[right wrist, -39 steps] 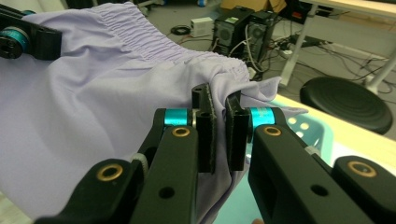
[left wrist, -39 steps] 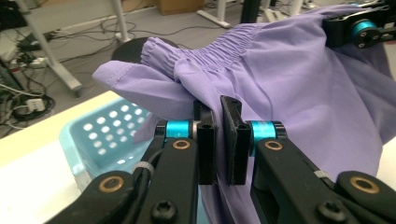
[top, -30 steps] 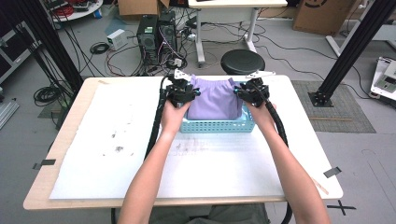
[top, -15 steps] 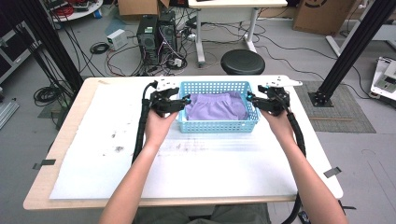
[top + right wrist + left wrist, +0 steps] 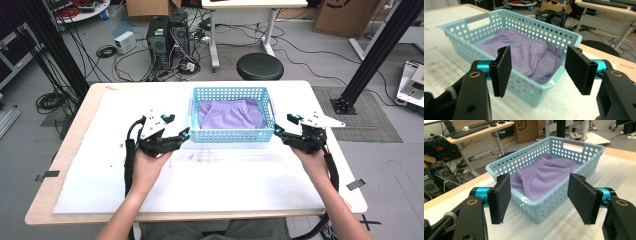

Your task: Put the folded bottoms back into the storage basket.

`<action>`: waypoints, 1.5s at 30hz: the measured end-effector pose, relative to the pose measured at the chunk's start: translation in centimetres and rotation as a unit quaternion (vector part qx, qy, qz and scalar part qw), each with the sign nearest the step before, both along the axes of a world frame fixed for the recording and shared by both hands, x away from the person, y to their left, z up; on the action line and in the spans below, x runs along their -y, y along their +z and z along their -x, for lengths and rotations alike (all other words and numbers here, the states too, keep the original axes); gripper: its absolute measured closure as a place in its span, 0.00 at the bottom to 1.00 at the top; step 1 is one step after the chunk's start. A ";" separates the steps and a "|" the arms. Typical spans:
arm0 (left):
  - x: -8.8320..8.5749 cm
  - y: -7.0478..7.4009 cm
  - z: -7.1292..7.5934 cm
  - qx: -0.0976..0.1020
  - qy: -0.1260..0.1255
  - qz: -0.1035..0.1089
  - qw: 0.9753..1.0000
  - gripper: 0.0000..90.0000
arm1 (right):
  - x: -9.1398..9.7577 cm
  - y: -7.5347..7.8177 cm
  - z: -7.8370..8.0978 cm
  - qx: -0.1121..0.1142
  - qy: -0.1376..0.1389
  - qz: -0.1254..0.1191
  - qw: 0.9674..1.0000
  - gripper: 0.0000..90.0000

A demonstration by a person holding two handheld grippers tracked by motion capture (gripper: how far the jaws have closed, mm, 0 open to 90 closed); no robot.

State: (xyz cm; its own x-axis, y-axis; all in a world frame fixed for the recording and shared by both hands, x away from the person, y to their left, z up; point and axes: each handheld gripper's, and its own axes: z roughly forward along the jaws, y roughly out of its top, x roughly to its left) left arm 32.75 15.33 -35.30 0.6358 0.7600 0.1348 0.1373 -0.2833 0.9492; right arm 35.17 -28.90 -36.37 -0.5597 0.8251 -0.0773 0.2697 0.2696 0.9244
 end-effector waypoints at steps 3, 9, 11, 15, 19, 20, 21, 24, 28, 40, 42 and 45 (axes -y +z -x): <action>-0.4 -1.2 1.1 -0.002 0.003 -0.004 1.000 0.37 | 0.2 -0.9 0.8 0.001 -0.001 0.002 1.000 0.41; -1.3 -3.1 1.5 -0.014 0.006 -0.012 1.000 0.35 | 0.5 -2.6 1.2 -0.003 -0.013 0.005 1.000 0.38; -1.6 -3.6 1.5 -0.016 0.010 -0.011 1.000 0.35 | 0.6 -3.2 1.4 -0.009 -0.015 0.001 1.000 0.38; -2.2 -4.2 1.5 -0.017 0.015 -0.013 1.000 0.34 | 0.9 -4.0 1.6 -0.009 -0.024 0.006 1.000 0.38; -2.6 -4.7 1.3 -0.019 0.018 -0.009 1.000 0.34 | 1.1 -4.7 1.8 -0.010 -0.028 0.004 1.000 0.37; -2.6 -4.8 1.3 -0.021 0.020 -0.010 1.000 0.34 | 1.1 -4.9 1.8 -0.011 -0.029 0.005 1.000 0.37; -2.7 -4.9 1.2 -0.022 0.021 -0.010 0.999 0.34 | 1.0 -5.1 1.8 -0.013 -0.030 0.005 0.999 0.37; -2.7 -5.1 1.2 -0.025 0.023 -0.015 0.999 0.33 | 1.1 -5.3 1.8 -0.017 -0.032 0.006 0.999 0.36; -2.6 -5.3 1.3 -0.025 0.024 -0.015 0.999 0.33 | 1.0 -5.5 1.7 -0.015 -0.034 0.013 0.999 0.36; -2.6 -5.6 1.2 -0.031 0.027 -0.015 0.999 0.33 | 1.1 -5.8 1.5 -0.022 -0.037 0.011 0.999 0.36; -2.6 -5.7 1.2 -0.032 0.028 -0.016 0.999 0.33 | 1.2 -5.8 1.5 -0.018 -0.037 0.014 0.999 0.36; -2.6 -5.6 1.2 -0.031 0.028 -0.015 0.999 0.33 | 1.2 -5.8 1.5 -0.022 -0.040 0.010 0.999 0.36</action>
State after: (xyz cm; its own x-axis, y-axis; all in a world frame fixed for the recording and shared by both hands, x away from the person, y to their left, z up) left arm 31.54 17.97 -40.92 0.5997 0.7911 0.1201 0.2125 -0.3022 0.9292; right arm 33.64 -30.07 -42.18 -0.4953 0.8658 -0.0704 0.3321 0.2636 0.9056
